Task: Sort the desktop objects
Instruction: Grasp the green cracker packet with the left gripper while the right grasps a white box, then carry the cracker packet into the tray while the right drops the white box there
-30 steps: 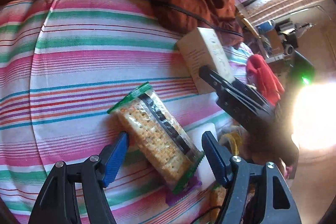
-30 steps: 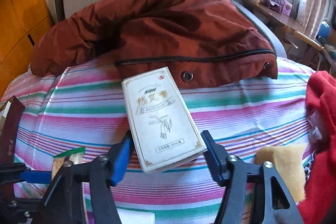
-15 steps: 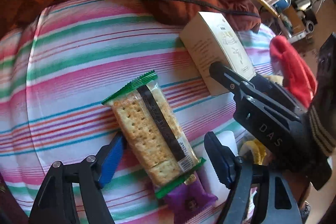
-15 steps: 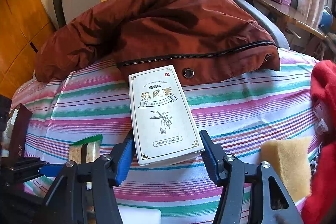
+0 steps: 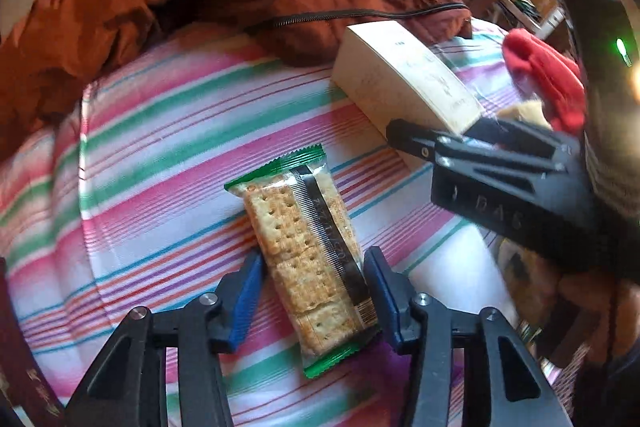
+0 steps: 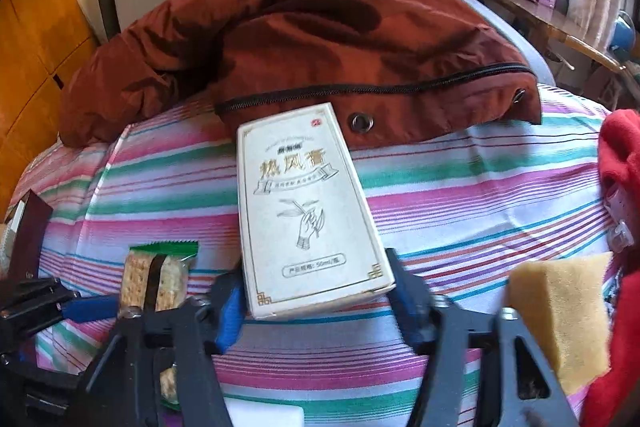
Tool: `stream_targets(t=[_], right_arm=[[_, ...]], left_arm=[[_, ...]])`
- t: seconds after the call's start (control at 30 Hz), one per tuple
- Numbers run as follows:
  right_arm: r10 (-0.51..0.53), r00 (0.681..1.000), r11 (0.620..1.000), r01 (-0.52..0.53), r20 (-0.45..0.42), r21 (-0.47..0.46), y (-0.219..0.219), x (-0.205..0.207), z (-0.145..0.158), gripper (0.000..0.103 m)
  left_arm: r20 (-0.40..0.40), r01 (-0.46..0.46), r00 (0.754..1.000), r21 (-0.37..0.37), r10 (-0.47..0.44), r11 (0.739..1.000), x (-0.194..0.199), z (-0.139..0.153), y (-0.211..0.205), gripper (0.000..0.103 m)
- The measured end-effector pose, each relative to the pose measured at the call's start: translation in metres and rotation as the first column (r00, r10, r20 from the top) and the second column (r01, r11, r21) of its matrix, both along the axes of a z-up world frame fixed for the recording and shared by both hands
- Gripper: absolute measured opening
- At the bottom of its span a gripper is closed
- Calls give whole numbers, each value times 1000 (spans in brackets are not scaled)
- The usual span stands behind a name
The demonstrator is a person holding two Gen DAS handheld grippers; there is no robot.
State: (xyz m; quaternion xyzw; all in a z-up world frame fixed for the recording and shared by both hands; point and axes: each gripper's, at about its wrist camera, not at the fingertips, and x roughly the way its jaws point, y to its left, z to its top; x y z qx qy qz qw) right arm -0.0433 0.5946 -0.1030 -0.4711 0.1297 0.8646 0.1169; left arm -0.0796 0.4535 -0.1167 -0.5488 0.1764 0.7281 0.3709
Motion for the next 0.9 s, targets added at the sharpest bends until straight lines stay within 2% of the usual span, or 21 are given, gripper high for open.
stream_targets(t=[0.33, 0.4, 0.57, 0.6, 0.67, 0.7, 0.73, 0.9], right_arm=[[101, 992, 994, -103, -70, -22, -34, -5, 28, 52], [123, 989, 992, -126, -77, -27, -43, -6, 32, 52], [176, 981, 984, -178, -78, -23, -66, -7, 37, 52], [184, 980, 982, -186, -74, -18, -70, -8, 36, 52], [193, 979, 981, -195, -66, -18, -73, -8, 34, 52], [196, 979, 980, -198, -59, -15, -75, -9, 32, 52], [199, 979, 980, -200, -54, -13, -75, -7, 31, 52], [203, 979, 979, -204, -34, -10, -73, -9, 23, 52]], left_arm=[[-54, -36, 998, 88, 41, 996, 3, 13, -73, 45], [-79, -36, 996, 68, 42, 997, 7, 11, -76, 45], [-74, -45, 996, 56, 49, 997, 14, 9, -89, 46], [-88, -56, 994, 45, 59, 997, 14, 9, -89, 48], [-65, -69, 995, 40, 71, 997, 12, 6, -87, 53], [-51, -83, 995, 28, 84, 996, 10, 4, -85, 59], [-51, -83, 995, 24, 85, 996, 10, 3, -87, 60], [-135, -68, 989, -20, 65, 997, 16, 0, -79, 59]])
